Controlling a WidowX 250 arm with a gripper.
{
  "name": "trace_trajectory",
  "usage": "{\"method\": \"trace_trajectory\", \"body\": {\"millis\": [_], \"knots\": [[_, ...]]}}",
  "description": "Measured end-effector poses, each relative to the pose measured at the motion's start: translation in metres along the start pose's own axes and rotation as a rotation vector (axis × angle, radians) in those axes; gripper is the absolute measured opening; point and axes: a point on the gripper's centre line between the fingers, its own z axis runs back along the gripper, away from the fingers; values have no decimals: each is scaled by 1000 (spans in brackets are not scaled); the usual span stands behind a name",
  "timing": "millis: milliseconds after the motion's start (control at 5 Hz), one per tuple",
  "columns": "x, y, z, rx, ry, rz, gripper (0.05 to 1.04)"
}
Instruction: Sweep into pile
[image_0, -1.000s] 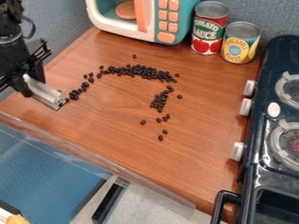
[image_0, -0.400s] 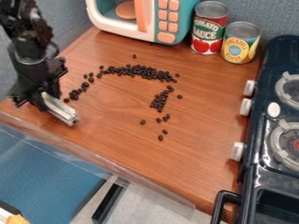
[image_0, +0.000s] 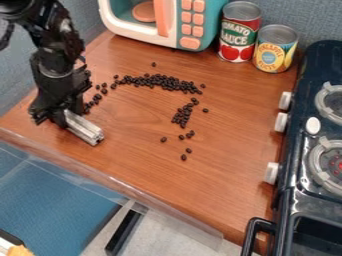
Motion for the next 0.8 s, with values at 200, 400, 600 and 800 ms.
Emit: {"method": "trace_trajectory", "body": {"millis": [200,400,600,800], "knots": [[1,-11,-2,4,-12,28,368],[2,-24,-5,15,-14,55,368],[-1,-38,-5,11,-8,74,368],[-15,-55,-3,-5,4,71,368]]}}
